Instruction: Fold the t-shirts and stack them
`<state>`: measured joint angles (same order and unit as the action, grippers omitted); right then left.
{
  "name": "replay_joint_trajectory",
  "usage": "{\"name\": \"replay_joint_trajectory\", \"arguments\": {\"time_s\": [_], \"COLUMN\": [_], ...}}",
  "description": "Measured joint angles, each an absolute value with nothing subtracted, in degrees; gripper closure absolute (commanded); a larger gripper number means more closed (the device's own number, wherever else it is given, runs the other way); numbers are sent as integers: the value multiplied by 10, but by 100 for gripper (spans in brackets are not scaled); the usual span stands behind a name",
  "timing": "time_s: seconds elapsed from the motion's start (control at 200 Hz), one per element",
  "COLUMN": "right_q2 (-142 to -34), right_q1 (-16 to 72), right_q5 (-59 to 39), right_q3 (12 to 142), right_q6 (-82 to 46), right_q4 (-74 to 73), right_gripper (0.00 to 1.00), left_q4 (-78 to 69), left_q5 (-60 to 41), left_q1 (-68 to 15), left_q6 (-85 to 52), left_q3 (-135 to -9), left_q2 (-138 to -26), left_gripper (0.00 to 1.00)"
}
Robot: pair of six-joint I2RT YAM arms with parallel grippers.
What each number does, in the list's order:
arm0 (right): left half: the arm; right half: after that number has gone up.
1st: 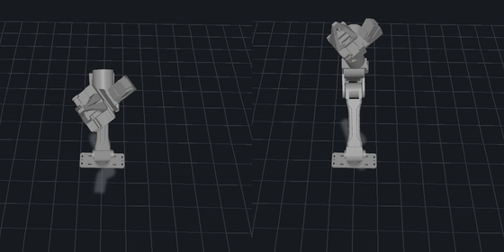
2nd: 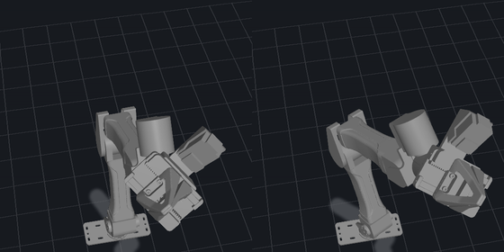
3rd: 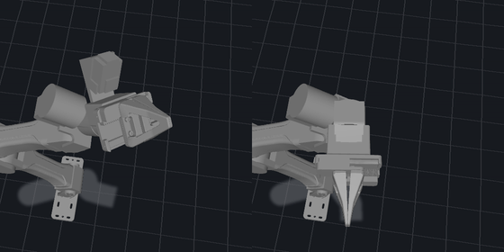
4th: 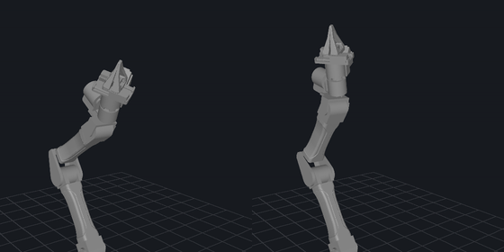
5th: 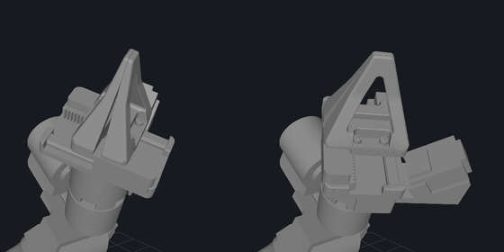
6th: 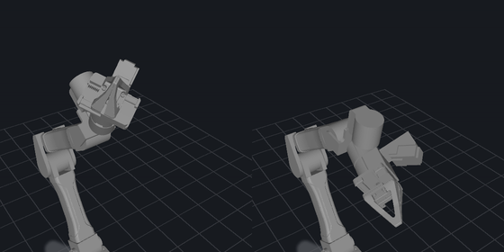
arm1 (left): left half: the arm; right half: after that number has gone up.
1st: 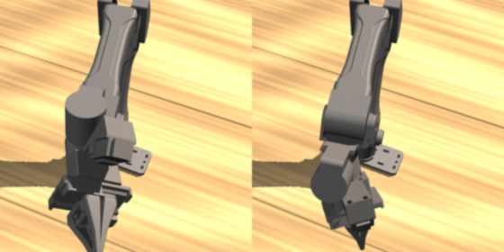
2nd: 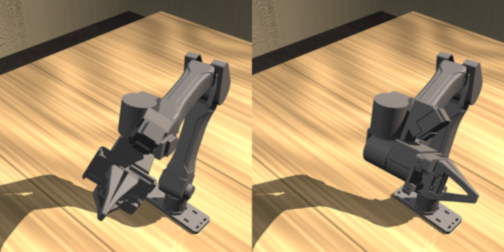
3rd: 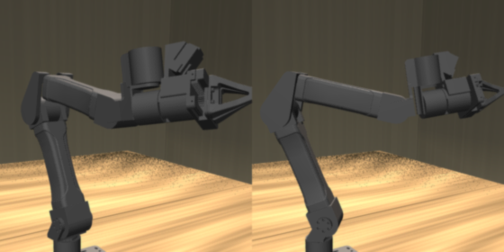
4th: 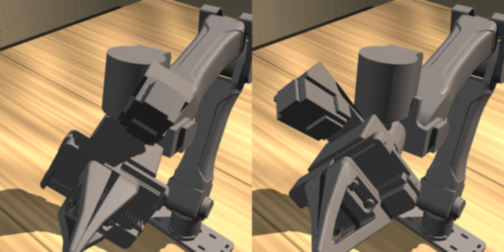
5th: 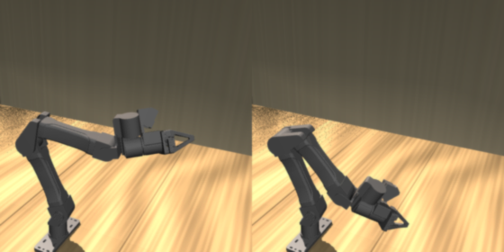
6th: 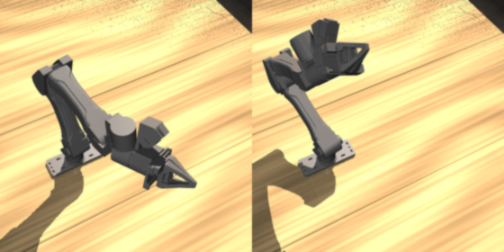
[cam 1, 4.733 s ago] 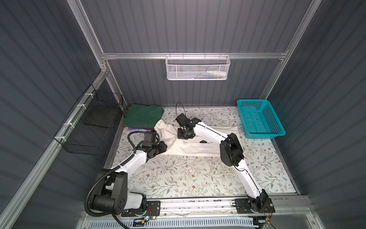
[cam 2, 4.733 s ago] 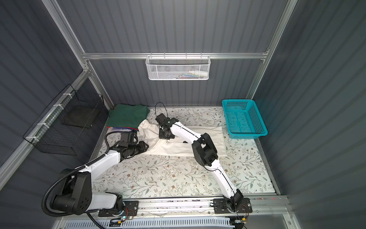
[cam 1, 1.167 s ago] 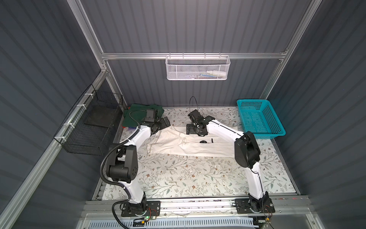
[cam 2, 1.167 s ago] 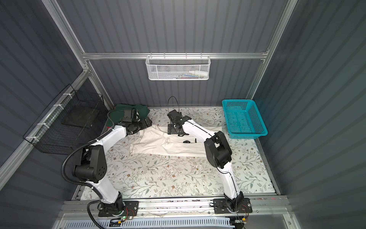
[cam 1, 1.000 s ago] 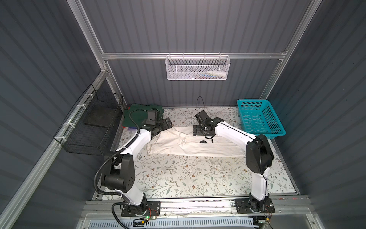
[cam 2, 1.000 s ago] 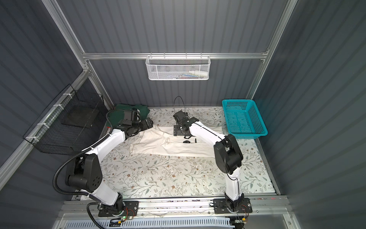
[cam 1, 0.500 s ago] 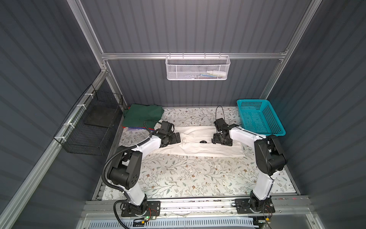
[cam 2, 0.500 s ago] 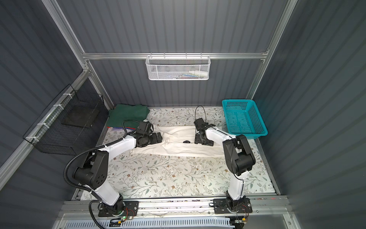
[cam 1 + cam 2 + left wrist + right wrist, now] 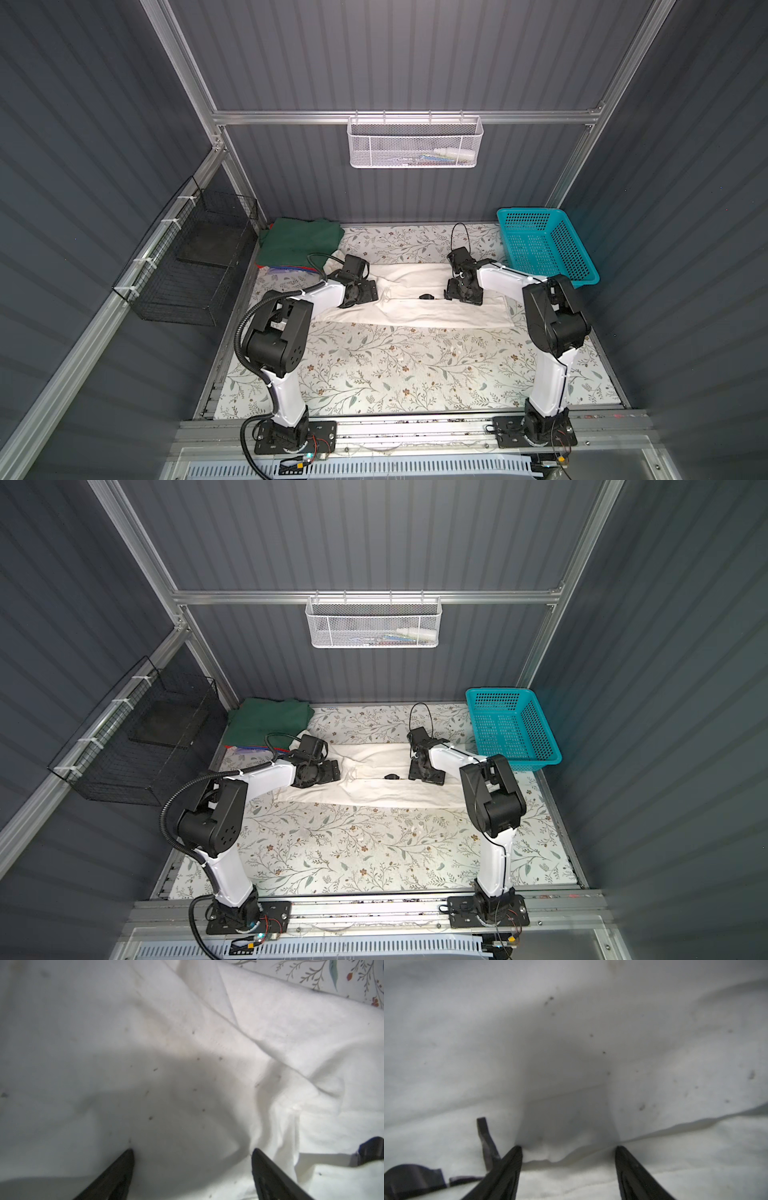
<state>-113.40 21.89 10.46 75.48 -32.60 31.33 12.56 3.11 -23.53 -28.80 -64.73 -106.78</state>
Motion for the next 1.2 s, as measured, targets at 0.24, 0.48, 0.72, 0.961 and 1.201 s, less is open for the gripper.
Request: {"name": "replay_joint_trajectory", "arguments": {"time_s": [0.24,0.48,0.72,0.961,1.201], "right_q2": [-1137,-1128,-1107,-1066,-1026], "right_q1": [218,217,217,218,224], "right_q5": [101,98,91,76,54], "right_q3": [757,740,707,652,600], "right_q6": [-316,-319,-321,-322,-336], "right_q4": [304,284,265,254,237], "right_gripper": [68,83,81,80,81], "left_q4": [97,80,67,81,113], "left_q5": [37,30,24,-19,-43], "left_q1": [-246,-255,-265,-277,-282], "left_q6": [-298,-307,-309,-312,-300], "left_q3": [-667,-679,-686,-771,-907], "left_q2": [-1095,-1112,-1120,-1179,-1267], "left_gripper": [46,59,61,62,61]}}
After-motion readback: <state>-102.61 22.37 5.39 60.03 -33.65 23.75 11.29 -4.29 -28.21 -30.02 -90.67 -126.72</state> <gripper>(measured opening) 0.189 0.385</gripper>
